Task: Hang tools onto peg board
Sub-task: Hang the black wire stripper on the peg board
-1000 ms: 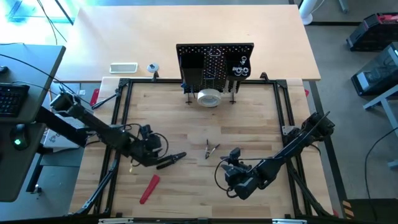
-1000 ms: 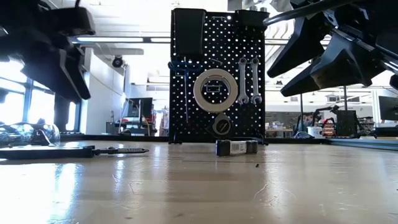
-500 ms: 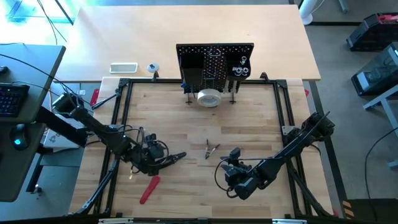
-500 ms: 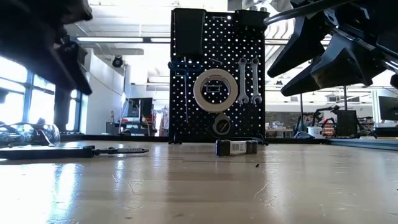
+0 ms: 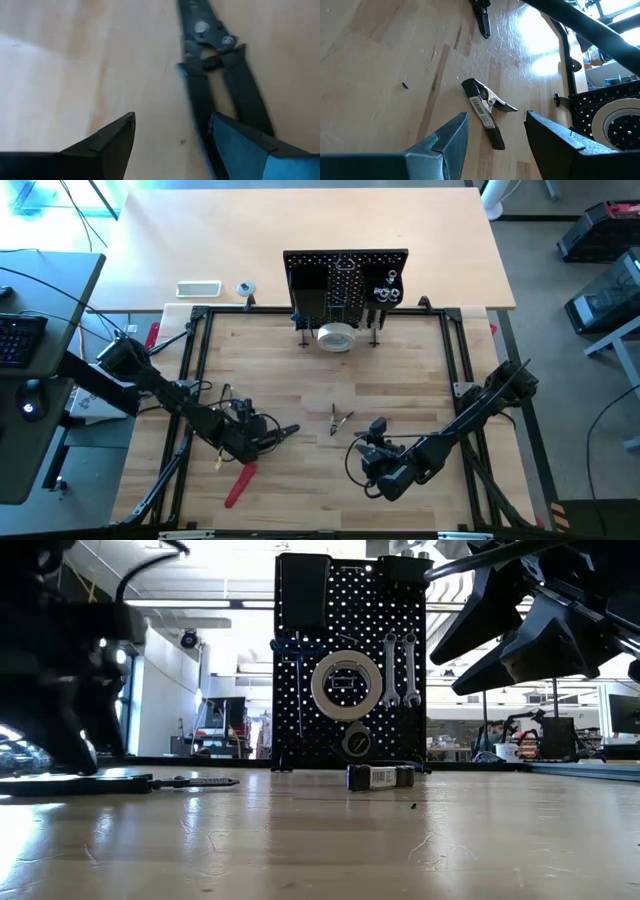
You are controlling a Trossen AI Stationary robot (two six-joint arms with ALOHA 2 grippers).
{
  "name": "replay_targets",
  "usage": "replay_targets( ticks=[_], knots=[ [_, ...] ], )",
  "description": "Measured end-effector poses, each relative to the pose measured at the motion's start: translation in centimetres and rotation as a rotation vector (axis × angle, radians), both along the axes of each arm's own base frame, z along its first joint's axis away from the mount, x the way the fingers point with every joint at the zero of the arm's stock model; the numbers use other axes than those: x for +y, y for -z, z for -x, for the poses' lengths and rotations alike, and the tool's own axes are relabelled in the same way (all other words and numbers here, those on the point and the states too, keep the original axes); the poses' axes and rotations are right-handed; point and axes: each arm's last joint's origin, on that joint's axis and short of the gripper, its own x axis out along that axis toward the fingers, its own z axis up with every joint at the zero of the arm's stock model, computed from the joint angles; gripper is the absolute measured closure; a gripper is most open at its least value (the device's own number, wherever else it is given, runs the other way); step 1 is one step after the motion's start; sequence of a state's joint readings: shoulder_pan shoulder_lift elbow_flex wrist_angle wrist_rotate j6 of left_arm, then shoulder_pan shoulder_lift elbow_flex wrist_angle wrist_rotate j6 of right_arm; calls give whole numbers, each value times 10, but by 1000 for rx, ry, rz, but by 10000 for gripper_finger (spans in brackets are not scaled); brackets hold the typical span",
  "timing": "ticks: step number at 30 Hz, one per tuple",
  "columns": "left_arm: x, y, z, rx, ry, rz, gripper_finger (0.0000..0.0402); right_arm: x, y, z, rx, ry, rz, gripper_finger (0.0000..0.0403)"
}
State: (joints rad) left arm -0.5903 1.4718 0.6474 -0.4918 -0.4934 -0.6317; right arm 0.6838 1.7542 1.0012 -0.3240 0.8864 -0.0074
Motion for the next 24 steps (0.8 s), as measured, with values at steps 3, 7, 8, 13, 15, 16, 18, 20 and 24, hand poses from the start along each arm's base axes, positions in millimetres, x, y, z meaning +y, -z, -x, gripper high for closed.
replay_targets(
  ticks=[3,7,8,13,15,16,18,20,24],
  knots=[
    [7,11,1,-4,-13,106,158,0,0,0,0,0,0,210],
    [16,22,3,-45,-26,214,174,0,0,0,-1,1,0,210],
    [18,24,2,-56,-17,260,179,0,0,0,-1,1,0,210],
    [25,26,0,-61,2,367,211,0,0,0,-1,0,-1,210],
    [26,26,-1,-61,12,373,223,0,0,-1,-6,1,-5,210],
    [26,25,-2,-65,20,374,228,0,0,-1,-6,0,-5,210],
    [27,23,-2,-78,38,378,234,0,0,-1,-6,0,-5,210],
    [29,19,-4,-108,46,384,236,0,0,-1,-7,0,-6,210],
    [33,13,-2,-129,39,377,237,0,0,-1,-7,0,-6,210]
  ],
)
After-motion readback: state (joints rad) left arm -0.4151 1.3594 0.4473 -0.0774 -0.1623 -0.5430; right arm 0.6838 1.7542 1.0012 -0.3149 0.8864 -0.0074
